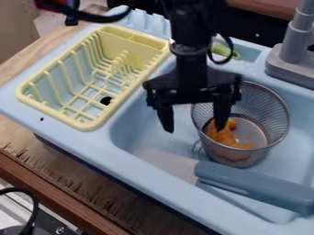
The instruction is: Put the basket from the left sink to the other on the right
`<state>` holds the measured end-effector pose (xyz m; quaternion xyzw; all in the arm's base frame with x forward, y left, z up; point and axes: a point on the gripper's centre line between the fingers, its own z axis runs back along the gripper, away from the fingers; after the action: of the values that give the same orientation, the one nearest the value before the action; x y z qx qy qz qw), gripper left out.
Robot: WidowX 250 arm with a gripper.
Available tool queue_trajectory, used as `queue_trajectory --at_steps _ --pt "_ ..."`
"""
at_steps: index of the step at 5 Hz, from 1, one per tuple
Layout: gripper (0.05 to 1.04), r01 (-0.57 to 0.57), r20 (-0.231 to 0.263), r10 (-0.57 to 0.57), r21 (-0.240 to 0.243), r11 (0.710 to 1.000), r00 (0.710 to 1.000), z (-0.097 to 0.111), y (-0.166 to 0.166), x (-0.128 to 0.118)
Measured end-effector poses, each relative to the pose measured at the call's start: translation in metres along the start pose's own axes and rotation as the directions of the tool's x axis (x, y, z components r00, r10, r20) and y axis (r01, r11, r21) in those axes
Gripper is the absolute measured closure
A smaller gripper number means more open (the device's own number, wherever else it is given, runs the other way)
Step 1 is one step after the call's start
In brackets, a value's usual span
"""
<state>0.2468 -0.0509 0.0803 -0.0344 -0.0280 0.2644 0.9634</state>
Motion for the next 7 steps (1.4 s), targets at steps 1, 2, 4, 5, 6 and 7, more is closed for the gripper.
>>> queue_trajectory --at_steps 1,2,4,5,6,7 --pt "0.404 -0.005 -0.009 0.005 0.026 1.000 1.000 -0.007 -0.005 0.008" --pt "0.698 0.016 -0.015 -0.015 0.054 0.998 1.000 -0.010 -0.007 0.007" --pt "1.002 0.088 -0.076 -0.085 0.041 0.995 0.994 -0.003 -0.006 0.007" --pt "1.027 0.103 -0.118 -0.097 0.043 0.994 0.988 0.005 0.001 0.011" --pt "1.028 0.100 -0.153 -0.095 0.027 0.995 0.984 0.021 0.008 0.016" --pt "1.028 0.105 -0.140 -0.109 -0.035 0.994 0.984 0.044 0.017 0.017"
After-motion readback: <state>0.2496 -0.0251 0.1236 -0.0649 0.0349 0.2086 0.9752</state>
